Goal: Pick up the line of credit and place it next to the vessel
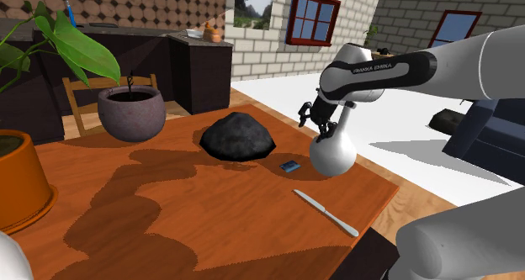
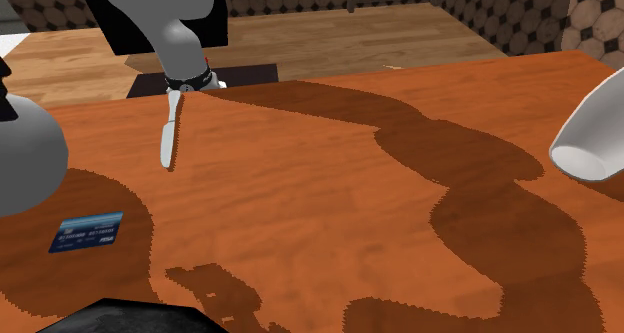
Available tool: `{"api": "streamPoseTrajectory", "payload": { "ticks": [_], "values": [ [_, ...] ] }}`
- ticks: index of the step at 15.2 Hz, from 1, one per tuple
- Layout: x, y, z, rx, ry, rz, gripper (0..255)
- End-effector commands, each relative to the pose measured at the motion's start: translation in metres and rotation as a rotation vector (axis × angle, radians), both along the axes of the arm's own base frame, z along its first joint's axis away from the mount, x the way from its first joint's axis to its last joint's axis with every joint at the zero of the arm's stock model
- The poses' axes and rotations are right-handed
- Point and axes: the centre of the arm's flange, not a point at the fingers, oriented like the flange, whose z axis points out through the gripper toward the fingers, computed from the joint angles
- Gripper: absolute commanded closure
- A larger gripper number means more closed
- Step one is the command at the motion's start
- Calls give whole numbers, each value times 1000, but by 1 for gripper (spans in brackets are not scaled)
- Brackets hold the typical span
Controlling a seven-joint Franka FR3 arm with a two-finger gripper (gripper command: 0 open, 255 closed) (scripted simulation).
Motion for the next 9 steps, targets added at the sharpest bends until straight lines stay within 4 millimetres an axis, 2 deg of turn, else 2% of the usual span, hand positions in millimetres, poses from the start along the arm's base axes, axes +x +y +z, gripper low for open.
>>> {"api": "streamPoseTrajectory", "payload": {
  "ticks": [1,5,6,9],
  "values": [
    [0,0,-1,0,0,0,0],
    [0,0,-1,0,0,0,0],
    [0,0,-1,0,0,0,255],
    [0,0,-1,0,0,0,255]
  ]
}}
